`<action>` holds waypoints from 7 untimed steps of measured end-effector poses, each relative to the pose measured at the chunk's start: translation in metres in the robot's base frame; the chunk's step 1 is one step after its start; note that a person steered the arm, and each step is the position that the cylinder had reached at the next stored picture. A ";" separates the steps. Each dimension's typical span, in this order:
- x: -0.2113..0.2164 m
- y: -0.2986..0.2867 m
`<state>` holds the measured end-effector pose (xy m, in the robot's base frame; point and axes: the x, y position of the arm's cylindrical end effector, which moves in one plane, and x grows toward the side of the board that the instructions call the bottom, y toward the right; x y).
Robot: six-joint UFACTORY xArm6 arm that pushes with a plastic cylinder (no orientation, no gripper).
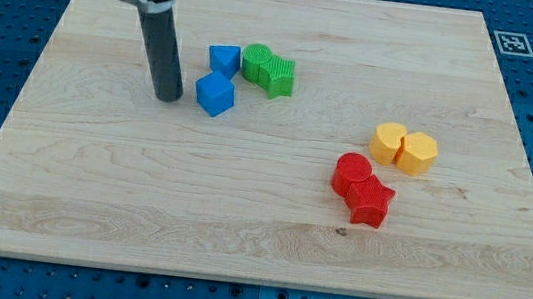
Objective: Point your arm at the yellow hexagon
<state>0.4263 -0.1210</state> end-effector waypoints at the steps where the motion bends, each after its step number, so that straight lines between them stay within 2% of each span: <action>1: 0.002 0.033; 3: -0.013 0.064; 4: -0.002 0.069; 5: 0.027 0.094; 6: 0.023 0.150; 7: -0.004 0.200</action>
<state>0.4222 0.0789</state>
